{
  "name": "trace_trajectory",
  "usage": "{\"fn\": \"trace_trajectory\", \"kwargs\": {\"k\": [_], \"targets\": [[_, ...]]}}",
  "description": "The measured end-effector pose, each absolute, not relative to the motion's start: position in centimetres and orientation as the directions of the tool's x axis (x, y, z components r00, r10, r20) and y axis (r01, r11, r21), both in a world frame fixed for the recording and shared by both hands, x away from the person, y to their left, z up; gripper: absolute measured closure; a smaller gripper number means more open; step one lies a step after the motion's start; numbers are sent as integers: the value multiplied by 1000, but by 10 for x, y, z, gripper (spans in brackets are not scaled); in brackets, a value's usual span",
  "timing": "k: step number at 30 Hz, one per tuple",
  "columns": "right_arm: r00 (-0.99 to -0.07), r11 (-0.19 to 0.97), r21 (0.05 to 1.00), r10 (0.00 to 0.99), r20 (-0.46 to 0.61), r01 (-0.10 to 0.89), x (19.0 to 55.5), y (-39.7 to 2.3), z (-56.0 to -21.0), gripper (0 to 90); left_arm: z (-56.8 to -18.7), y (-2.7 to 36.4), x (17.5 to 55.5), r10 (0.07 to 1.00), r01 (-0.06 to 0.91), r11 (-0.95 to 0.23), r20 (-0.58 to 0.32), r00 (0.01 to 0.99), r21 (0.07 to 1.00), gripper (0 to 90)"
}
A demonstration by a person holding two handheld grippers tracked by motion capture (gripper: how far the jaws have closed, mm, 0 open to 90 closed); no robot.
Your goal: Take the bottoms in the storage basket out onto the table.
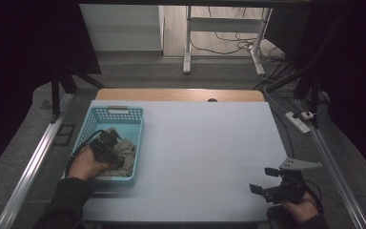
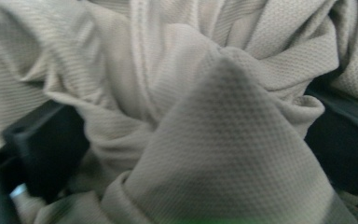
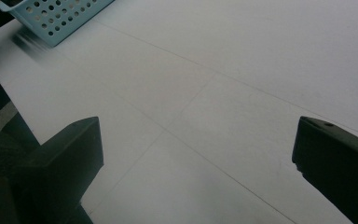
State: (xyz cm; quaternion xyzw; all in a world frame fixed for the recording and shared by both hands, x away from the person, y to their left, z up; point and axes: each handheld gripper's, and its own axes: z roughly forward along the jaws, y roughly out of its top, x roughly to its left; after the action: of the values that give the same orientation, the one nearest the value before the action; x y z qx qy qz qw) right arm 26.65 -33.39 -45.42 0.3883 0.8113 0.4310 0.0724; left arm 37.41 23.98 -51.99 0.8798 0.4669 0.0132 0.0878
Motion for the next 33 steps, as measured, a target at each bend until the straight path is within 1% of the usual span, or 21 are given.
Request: {"fn": "trace_trajectory", "kwargs": {"k": [1,2,3,4,5,6,7,8,9,14,15,18,19,20,21,22,23,24,27,31,33], "targets": [[-688,327,756,692,217,568,267,-334,-454,17,-518,241,375,830,825,-541,-56,555,162,82],[-689,328,755,692,216,567,267,-334,-454,17,-516,243,376,840,834,-525,-57,540,167,133],[-689,328,755,692,216,567,267,-334,-454,17,-515,244,376,844,839,-517,-58,532,171,252],[-688,328,755,692,216,568,267,-334,-454,16,-513,246,376,849,842,-509,-60,525,177,347],[-688,328,755,692,216,568,267,-334,-454,16,-511,248,375,851,843,-504,-56,521,188,347],[-688,327,756,693,217,567,267,-334,-454,17,-510,250,374,854,844,-499,-57,517,196,523],[-688,327,756,693,217,567,267,-334,-454,17,-509,252,373,857,847,-492,-62,512,203,523],[-688,327,756,693,217,568,267,-334,-454,17,-509,254,373,860,850,-483,-67,506,213,608],[-688,328,756,692,217,567,267,-334,-454,17,-509,255,373,865,855,-472,-74,496,214,631],[-688,325,757,692,218,567,267,-334,-454,17,-507,256,374,872,864,-458,-82,482,210,670],[-687,323,756,692,221,569,267,-334,-454,17,-504,259,374,878,874,-434,-114,464,218,674],[-686,320,757,693,223,570,267,-334,-454,17,-502,263,374,880,878,-414,-142,454,240,683],[-686,319,757,693,224,570,267,-334,-454,17,-501,264,373,881,878,-406,-148,450,254,683],[-684,317,757,694,226,572,267,-335,-454,17,-495,267,372,878,871,-392,-163,451,296,686],[-684,317,757,694,226,572,267,-335,-454,17,-495,267,372,878,871,-392,-163,451,296,687],[-684,317,757,694,226,572,267,-335,-454,17,-492,269,371,875,866,-384,-174,453,321,687],[-683,314,759,694,226,570,267,-335,-454,17,-485,270,369,870,851,-372,-181,459,370,688],[-683,314,759,694,226,570,267,-335,-454,17,-485,270,369,870,851,-372,-181,459,370,688],[-683,314,758,694,228,572,267,-335,-454,17,-477,271,367,862,836,-354,-201,465,420,688],[-682,313,758,694,229,573,267,-335,-454,17,-472,271,366,864,823,-338,-197,464,456,690],[-680,311,756,695,232,576,267,-335,-454,17,-464,272,364,862,809,-314,-208,462,497,691]]}}
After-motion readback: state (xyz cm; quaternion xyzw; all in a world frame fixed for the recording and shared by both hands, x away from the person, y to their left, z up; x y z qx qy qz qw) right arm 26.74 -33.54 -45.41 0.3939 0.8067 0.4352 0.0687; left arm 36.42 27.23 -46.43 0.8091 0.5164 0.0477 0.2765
